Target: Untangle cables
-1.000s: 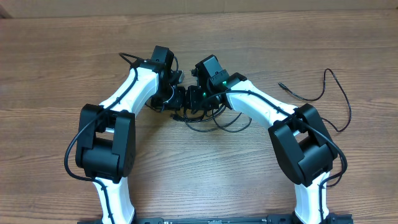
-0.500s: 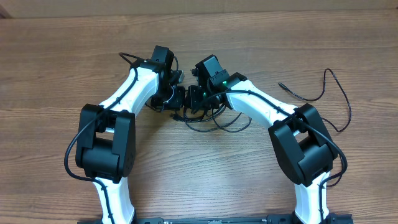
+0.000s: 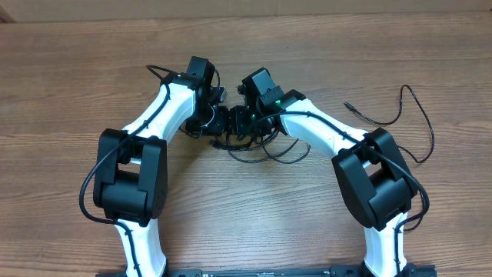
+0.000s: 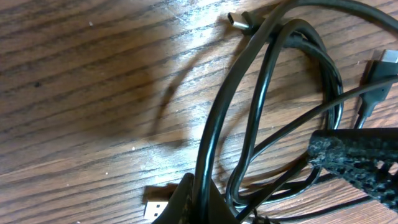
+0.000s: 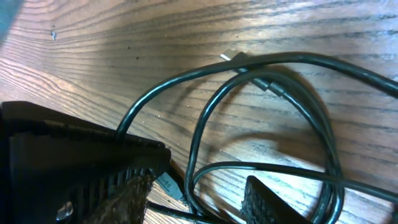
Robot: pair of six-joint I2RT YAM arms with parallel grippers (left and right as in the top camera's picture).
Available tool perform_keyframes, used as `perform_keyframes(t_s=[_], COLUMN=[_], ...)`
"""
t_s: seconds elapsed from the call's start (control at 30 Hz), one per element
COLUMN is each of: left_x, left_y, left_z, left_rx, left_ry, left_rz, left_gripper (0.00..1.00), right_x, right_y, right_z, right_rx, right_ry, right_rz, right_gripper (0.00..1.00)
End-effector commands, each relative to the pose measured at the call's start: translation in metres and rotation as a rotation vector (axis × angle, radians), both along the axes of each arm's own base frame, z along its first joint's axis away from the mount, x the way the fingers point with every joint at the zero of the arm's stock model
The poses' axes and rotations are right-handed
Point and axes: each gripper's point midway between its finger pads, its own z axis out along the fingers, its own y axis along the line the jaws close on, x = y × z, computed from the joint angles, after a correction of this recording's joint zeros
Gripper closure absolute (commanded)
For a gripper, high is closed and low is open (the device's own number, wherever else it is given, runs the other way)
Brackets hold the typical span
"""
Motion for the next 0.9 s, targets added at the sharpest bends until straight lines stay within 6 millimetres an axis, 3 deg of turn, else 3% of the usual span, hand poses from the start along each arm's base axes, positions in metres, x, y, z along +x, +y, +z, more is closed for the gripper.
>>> perform_keyframes(t_s=[0.0,0.67,0.87], left_x=[0.008,0.008,0.008], left_y=[0.002,0.002,0.002], left_z=[0.004,0.004,0.004], left_rx=[0.007,0.007,0.007], left_ry=[-0.02,-0.021,-0.021], left_rz=[0.01,0.011,0.01], left_gripper=[0.96,0.96,0.96], right_x=[0.0,0.004,0.008], right_y=[0.001,-0.003,-0.01], right_z=[0.005,0.003,-0.003], right_rx=[0.004,-0.022,-0.057], right_ry=[-0.017,-0.036,-0.05], right_rz=[0.006,-0.011,-0.041], right_gripper=[0.5,0.49,0.6])
